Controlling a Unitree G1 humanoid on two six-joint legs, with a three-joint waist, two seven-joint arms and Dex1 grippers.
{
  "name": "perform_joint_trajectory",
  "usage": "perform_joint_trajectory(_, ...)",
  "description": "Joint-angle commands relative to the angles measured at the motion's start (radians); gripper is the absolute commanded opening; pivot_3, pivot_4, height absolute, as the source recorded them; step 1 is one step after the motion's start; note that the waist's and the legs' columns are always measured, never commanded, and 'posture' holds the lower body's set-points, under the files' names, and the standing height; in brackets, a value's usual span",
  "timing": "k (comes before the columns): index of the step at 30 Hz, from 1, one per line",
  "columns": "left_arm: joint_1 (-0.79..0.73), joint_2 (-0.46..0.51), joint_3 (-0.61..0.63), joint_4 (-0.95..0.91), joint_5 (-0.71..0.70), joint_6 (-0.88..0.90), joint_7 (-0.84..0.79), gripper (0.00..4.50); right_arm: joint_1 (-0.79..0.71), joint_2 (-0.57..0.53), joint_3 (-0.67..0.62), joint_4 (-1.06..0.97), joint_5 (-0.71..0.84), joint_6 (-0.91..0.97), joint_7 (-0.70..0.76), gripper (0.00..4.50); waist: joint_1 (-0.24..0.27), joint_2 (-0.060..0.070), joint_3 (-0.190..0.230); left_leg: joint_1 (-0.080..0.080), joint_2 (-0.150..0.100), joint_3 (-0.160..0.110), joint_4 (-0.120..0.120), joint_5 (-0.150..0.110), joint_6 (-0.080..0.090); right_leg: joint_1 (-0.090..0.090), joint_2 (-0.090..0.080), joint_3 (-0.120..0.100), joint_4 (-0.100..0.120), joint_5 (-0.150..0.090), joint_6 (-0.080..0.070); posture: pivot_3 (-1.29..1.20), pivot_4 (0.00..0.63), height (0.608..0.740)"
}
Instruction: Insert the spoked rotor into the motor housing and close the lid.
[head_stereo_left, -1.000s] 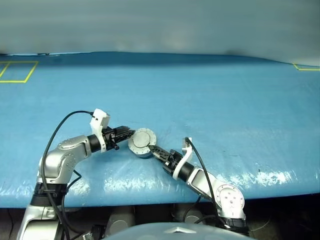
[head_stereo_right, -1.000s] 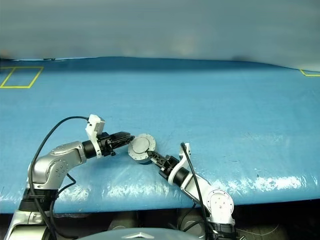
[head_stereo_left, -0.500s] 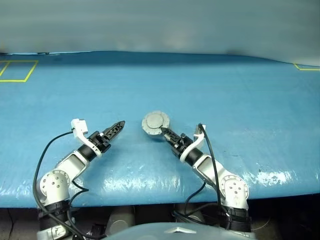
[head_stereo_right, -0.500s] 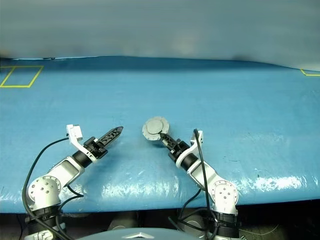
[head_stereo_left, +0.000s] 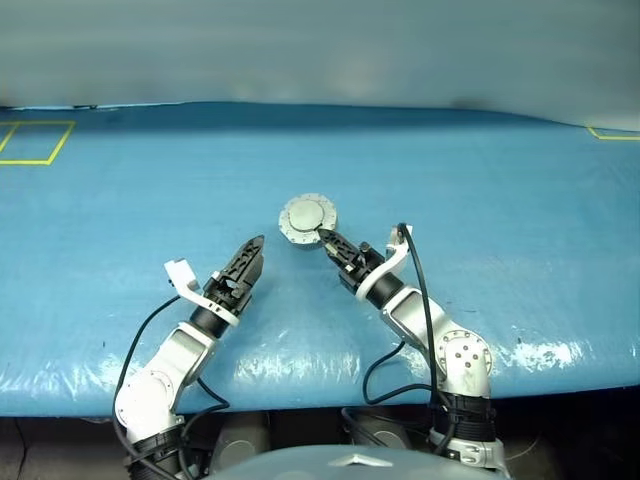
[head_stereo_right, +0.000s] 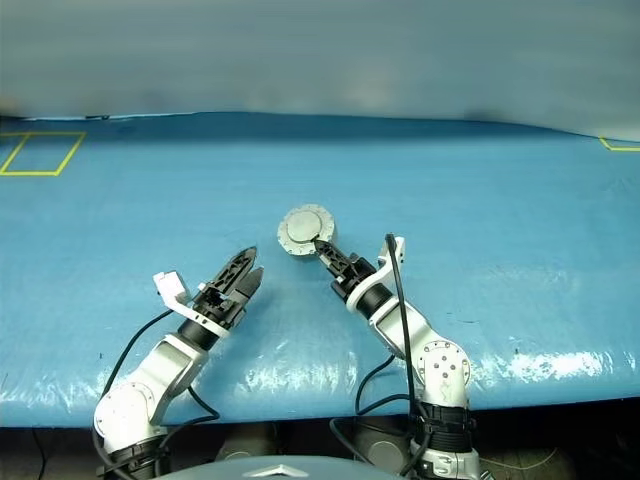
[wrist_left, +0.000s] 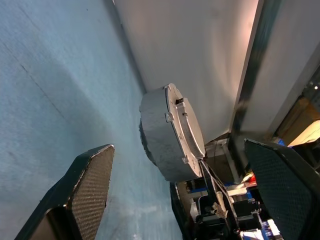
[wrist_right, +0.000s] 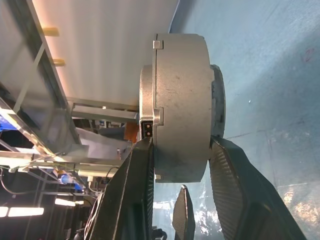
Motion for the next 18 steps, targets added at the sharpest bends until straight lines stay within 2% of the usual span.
perform_joint_trajectory(1,0.019,-0.023,-0.024,-0.004,-0.087,-0.018,0.043,4.50,-0.022,0.047,0.029,-0.074,0.058,-0.015,0.024,1.23,0.001,0.000,0.000,0.000,0.000,0.000,0.000,0.000,0.000,0.000,0.000,0.000,0.000,0.000,0.000,0.00,0.150,0.740)
perform_joint_trajectory(7,0.032,-0.018,-0.068,0.017,-0.136,-0.043,0.078,4.50,0.003,0.053,0.082,-0.107,0.094,-0.004,0.016,1.23,0.002,0.000,0.000,-0.001,0.000,0.000,0.001,0.000,0.000,0.000,0.000,0.000,0.000,0.000,0.000,0.00,0.150,0.740)
perform_joint_trajectory(18,0.017,-0.006,-0.114,0.077,-0.176,-0.071,0.014,4.50,0.085,0.034,0.196,-0.137,0.147,0.016,-0.011,1.23,0.002,0.000,0.000,-0.001,0.000,0.000,0.001,0.000,0.000,0.000,0.000,0.000,-0.001,0.000,0.000,0.00,0.150,0.740)
